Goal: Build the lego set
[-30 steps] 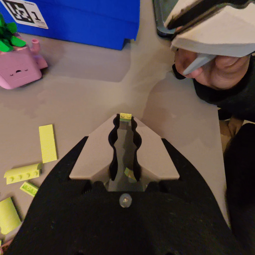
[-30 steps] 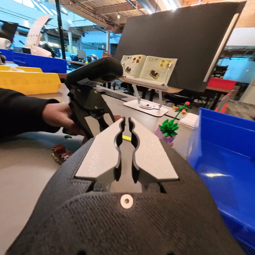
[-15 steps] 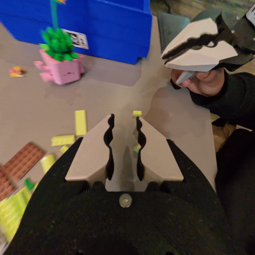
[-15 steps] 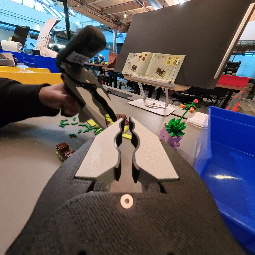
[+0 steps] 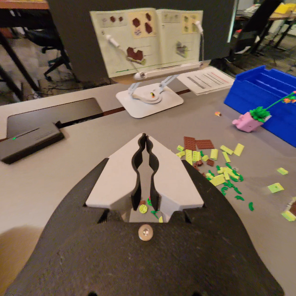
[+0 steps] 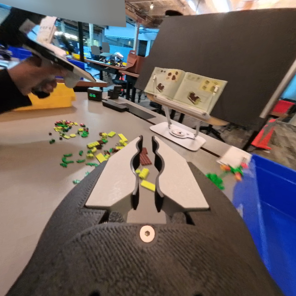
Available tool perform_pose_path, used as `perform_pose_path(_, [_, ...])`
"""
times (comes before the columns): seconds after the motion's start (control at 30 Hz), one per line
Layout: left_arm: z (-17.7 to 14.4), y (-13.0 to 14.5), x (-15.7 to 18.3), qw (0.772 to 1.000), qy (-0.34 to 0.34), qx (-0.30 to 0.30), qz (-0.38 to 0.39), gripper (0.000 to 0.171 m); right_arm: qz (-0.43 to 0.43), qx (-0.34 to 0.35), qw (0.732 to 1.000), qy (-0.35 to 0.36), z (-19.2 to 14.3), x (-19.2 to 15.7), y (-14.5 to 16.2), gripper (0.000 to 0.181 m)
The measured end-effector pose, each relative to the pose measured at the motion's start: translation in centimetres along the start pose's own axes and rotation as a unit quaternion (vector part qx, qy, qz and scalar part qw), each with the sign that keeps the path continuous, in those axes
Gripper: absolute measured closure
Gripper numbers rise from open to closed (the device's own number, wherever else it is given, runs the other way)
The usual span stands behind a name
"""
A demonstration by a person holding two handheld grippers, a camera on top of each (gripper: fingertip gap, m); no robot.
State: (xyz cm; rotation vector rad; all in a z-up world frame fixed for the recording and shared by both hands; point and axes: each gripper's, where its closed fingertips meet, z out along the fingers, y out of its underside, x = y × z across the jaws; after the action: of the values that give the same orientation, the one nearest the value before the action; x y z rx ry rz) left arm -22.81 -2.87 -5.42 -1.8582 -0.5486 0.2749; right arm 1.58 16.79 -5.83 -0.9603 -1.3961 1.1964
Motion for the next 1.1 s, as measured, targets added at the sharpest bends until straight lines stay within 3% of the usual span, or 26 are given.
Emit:
perform_pose_path(0.07, [-0.1,1.6,-0.8,1.0,-0.018,-0.01,-0.011,0.171,0.016,-0.023,0.999,-0.032,3.3,-0.9,-1.4,0.158])
perform_pose_path(0.13, [0.5,3.8,-0.8,0.999,-0.022,-0.035,-0.013,0.171,0.016,-0.041,0.999,-0.025,6.7,-0.9,-2.2,0.13])
perform_pose_path(0.23, [2.3,7.5,-0.1,0.995,-0.023,-0.093,0.015,0.171,-0.053,-0.025,0.998,-0.023,11.5,-0.9,-3.0,0.144])
perform_pose_path(0.3, [3.6,8.8,0.8,0.993,-0.008,-0.111,0.028,0.171,-0.117,-0.065,0.986,-0.098,14.5,-2.8,-1.6,0.154])
perform_pose_path(0.4, [4.8,7.8,1.8,0.997,0.025,-0.074,0.008,0.171,-0.17,-0.181,0.948,-0.197,17.5,-4.9,1.9,0.151])
perform_pose_path(0.5, [5.8,6.6,1.8,0.999,0.038,-0.032,-0.006,0.171,-0.19,-0.205,0.908,-0.311,18.8,-7.1,3.3,0.157])
perform_pose_path(0.6, [6.5,6.6,2.6,0.999,0.052,-0.015,0.003,0.171,-0.248,-0.308,0.82,-0.415,18.5,-7.0,7.3,0.159])
perform_pose_path(0.67, [6.8,7.7,3.8,0.996,0.075,-0.035,0.017,0.171,-0.29,-0.372,0.771,-0.427,19.3,-5.6,9.2,0.159])
perform_pose_path(0.77, [6.9,8.8,3.6,0.995,0.057,-0.048,0.065,0.171,-0.325,-0.405,0.733,-0.439,21.0,-5.3,10.1,0.157])
perform_pose_path(0.93, [6.7,8.0,3.7,0.995,0.093,-0.021,0.015,0.171,-0.365,-0.466,0.651,-0.475,20.8,-5.9,12.7,0.154])
perform_pose_path(1.0, [6.8,8.1,3.2,0.995,0.094,-0.022,0.001,0.171,-0.378,-0.476,0.631,-0.482,20.6,-5.8,13.2,0.155])
perform_pose_path(1.1, [6.5,7.6,2.9,0.995,0.102,-0.006,-0.022,0.171,-0.381,-0.476,0.624,-0.488,20.8,-6.1,13.4,0.156])
